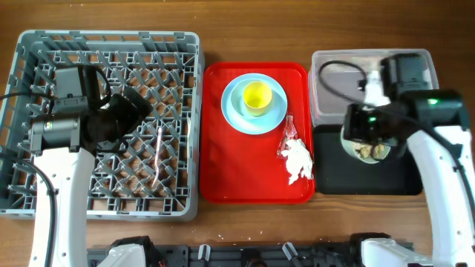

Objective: Sort waste into correct bins and load items into the dishwasher rack
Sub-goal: 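Lift the green bowl right and tip its scraps onto the black tray, then return the green bowl to the red tray with the right gripper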

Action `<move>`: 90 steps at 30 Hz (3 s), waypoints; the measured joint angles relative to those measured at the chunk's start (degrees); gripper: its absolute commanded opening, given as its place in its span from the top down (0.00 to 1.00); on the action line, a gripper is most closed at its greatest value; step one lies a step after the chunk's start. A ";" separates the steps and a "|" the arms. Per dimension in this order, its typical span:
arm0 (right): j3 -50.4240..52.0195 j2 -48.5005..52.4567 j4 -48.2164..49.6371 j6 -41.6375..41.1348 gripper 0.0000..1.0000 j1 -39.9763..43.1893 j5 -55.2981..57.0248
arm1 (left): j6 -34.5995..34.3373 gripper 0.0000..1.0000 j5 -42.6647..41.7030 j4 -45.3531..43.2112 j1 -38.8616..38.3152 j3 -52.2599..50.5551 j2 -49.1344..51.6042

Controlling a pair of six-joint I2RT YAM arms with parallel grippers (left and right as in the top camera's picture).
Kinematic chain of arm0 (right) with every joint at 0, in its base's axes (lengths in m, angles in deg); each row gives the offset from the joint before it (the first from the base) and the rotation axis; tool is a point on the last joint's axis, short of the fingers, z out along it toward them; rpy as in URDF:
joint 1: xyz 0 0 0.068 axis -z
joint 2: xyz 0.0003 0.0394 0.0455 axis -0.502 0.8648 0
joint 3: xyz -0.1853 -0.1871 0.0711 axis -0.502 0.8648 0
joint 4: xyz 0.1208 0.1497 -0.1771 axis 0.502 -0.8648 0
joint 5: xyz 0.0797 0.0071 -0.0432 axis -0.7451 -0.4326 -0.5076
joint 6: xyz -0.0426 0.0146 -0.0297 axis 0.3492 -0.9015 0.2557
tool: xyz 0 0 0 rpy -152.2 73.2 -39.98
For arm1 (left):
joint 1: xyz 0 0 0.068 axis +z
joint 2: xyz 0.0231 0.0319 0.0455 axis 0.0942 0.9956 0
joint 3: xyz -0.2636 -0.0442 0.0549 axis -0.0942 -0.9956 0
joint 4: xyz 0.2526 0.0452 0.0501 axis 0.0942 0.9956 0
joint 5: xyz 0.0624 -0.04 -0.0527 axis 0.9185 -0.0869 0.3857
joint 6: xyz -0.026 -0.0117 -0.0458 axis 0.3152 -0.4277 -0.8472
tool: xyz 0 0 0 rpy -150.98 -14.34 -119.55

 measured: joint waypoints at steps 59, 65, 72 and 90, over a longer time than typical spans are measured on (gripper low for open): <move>32.02 -23.32 95.34 -45.83 0.96 16.22 -71.12 | 0.00 0.00 0.00 -0.13 0.00 0.00 0.00; 31.50 -23.30 75.97 -49.18 0.96 -12.46 -50.93 | 0.00 0.00 0.02 -0.13 0.00 0.00 0.00; 31.80 -6.56 61.81 -33.86 0.96 -47.63 -5.38 | 0.00 0.00 0.00 -0.15 0.00 0.00 0.00; 15.17 2.49 29.33 -20.98 0.32 -56.35 20.48 | 0.00 0.00 0.00 -0.15 0.00 0.00 0.00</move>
